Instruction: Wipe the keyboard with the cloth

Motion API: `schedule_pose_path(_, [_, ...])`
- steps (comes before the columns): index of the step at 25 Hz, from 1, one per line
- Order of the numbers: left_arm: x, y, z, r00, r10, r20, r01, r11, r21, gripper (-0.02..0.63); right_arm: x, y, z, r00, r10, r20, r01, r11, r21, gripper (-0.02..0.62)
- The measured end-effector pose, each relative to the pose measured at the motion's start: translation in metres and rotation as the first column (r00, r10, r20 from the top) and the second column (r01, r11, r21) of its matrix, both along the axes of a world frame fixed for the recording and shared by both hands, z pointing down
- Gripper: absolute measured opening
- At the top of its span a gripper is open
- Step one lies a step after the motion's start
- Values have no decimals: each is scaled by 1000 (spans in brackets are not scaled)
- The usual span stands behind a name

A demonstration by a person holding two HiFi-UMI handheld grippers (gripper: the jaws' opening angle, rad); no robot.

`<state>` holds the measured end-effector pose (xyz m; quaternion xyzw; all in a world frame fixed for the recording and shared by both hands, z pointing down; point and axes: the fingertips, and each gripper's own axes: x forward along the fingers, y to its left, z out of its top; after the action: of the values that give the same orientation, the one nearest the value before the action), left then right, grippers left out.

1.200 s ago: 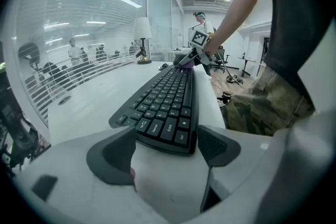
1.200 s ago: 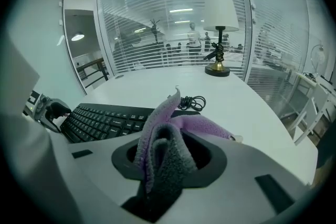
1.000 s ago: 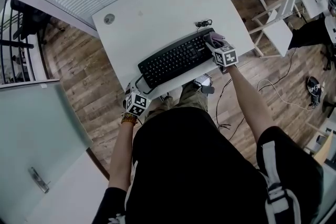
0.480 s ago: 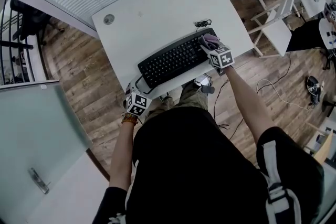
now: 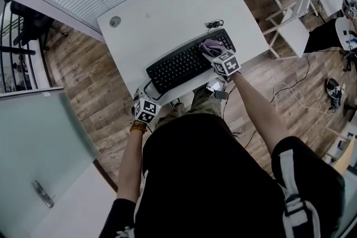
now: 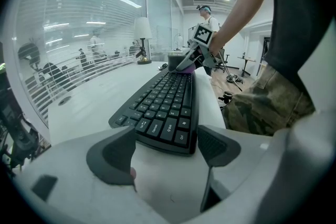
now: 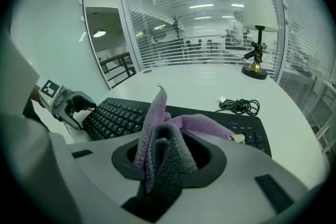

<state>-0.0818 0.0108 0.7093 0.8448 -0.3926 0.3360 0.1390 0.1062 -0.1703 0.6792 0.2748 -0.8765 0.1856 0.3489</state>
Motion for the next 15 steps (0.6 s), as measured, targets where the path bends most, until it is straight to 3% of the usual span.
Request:
schedule_pose_path(8, [0,1,1,1000,9,0,-9,1000,-5,370,-29,20,2,997,-76,-4,76,997,-11,121])
schedule_pose_path(15, [-1,2,-1,1000,7,-9,-7,1000,1,370,-43,28,0,997,-83,4,83,996,-13,121])
